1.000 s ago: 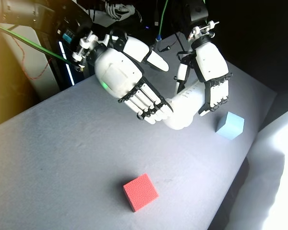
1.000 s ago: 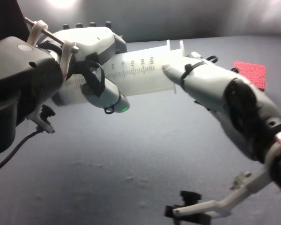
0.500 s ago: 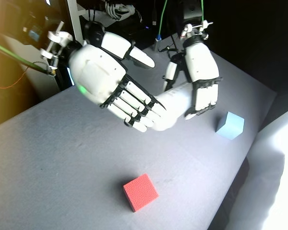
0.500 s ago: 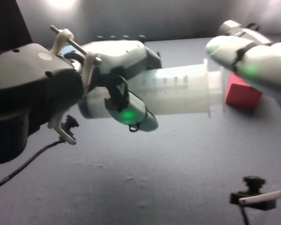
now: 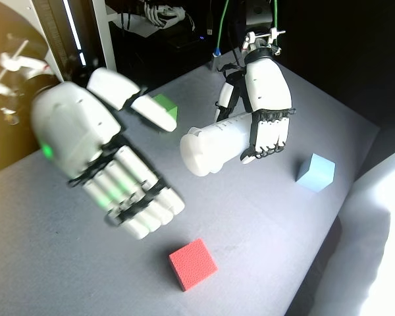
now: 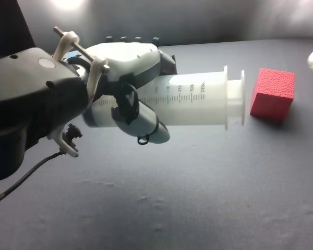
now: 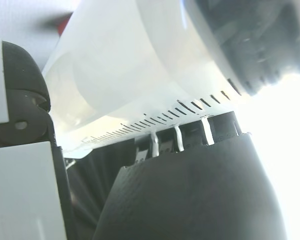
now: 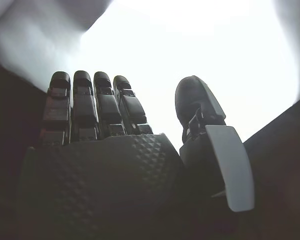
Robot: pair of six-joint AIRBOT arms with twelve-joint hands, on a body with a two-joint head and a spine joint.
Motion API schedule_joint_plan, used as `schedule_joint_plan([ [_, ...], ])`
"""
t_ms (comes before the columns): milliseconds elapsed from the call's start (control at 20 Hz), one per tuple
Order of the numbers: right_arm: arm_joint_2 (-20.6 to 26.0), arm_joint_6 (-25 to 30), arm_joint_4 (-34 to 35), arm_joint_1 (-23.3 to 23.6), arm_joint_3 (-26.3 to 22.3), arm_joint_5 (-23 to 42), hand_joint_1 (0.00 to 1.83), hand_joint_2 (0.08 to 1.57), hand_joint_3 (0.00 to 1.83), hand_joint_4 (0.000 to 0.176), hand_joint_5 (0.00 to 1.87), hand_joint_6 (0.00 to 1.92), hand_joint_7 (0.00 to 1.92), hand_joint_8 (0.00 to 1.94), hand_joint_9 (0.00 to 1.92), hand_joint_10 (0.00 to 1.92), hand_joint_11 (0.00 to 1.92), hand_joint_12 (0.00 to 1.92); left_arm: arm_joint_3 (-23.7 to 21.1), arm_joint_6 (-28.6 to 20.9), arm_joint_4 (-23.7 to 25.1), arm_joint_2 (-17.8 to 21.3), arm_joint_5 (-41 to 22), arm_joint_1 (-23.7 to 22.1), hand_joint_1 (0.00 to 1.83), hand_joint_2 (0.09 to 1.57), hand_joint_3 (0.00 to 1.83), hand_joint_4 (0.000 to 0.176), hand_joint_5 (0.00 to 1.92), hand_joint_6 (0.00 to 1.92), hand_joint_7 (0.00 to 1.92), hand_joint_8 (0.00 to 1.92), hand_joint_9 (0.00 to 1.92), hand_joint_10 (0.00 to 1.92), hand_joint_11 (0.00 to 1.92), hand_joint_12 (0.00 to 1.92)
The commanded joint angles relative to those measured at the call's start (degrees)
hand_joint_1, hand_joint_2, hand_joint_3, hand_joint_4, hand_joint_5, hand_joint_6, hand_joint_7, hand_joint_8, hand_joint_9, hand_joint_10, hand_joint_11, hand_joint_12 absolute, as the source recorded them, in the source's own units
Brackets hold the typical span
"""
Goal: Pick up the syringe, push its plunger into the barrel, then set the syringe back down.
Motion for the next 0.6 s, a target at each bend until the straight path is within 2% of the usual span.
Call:
schedule_joint_plan([
  [0,1.19,0.38,-4.88,0.02,-0.2,5.14,0.0,1.39,0.0,0.0,0.0,0.0,0.0,0.0,0.0,0.0,0.0,0.0,-0.1,-0.18,2.99,1.04,-1.87,-0.03,1.33,1.23,0.0,0.0,0.73,1.33,0.78,1.31,0.65,1.52,0.42,1.28],
  [150,2.64,0.22,-5.07,-0.88,-0.12,3.18,0.0,1.39,0.0,0.0,0.0,0.0,0.0,0.0,0.0,0.0,0.0,0.0,0.0,-2.01,6.34,1.31,-1.85,2.23,1.33,1.24,0.0,0.0,0.68,1.37,0.77,1.31,0.66,1.55,0.42,1.28],
  [250,2.7,-0.89,-6.12,-0.9,0.76,-2.13,0.0,1.38,0.0,0.0,0.0,0.0,0.0,0.0,0.0,0.0,0.0,0.0,0.33,-5.69,10.43,1.39,-1.83,4.69,1.34,1.22,0.0,0.0,0.72,1.3,0.8,1.3,0.68,1.51,0.45,1.25],
  [350,2.66,-1.67,-6.33,-0.93,2.03,-6.8,0.0,1.38,0.0,0.0,0.0,0.0,0.0,0.0,0.0,0.0,0.0,0.0,0.63,-7.92,13.67,1.32,-1.81,6.54,1.34,1.22,0.0,0.0,0.73,1.3,0.8,1.29,0.67,1.52,0.43,1.28],
  [400,2.57,-1.69,-6.49,-0.93,3.24,-10.07,0.0,1.39,0.0,0.0,0.0,0.0,0.0,0.0,0.0,0.0,0.0,0.0,0.8,-9.51,16.01,1.28,-1.8,7.93,1.18,1.25,0.0,0.0,0.73,1.35,0.75,1.36,0.63,1.1,0.39,1.28],
  [450,2.34,-1.85,-7.61,-0.96,4.27,-12.46,0.0,1.39,0.0,0.0,0.0,0.0,0.0,0.0,0.0,0.0,0.0,0.0,0.9,-10.53,17.47,1.26,-1.8,8.99,1.16,1.24,0.0,0.013,0.75,1.31,0.75,1.37,0.67,0.94,0.38,1.31],
  [500,2.05,-2.07,-9.1,-1.1,5.28,-14.38,0.0,1.39,0.0,0.0,0.0,0.0,0.0,0.0,0.0,0.0,0.0,0.0,1.0,-11.62,18.66,1.23,-1.8,9.99,1.16,1.24,0.0,0.013,0.75,1.31,0.75,1.37,0.67,0.94,0.38,1.31],
  [550,1.84,-3.15,-9.37,-1.15,6.2,-16.7,0.0,1.38,0.0,0.0,0.0,0.0,0.0,0.0,0.0,0.0,0.0,0.0,1.07,-12.09,19.49,1.15,-1.8,10.85,1.33,1.21,0.0,0.0,0.78,1.22,0.82,1.24,0.67,1.5,0.38,1.37],
])
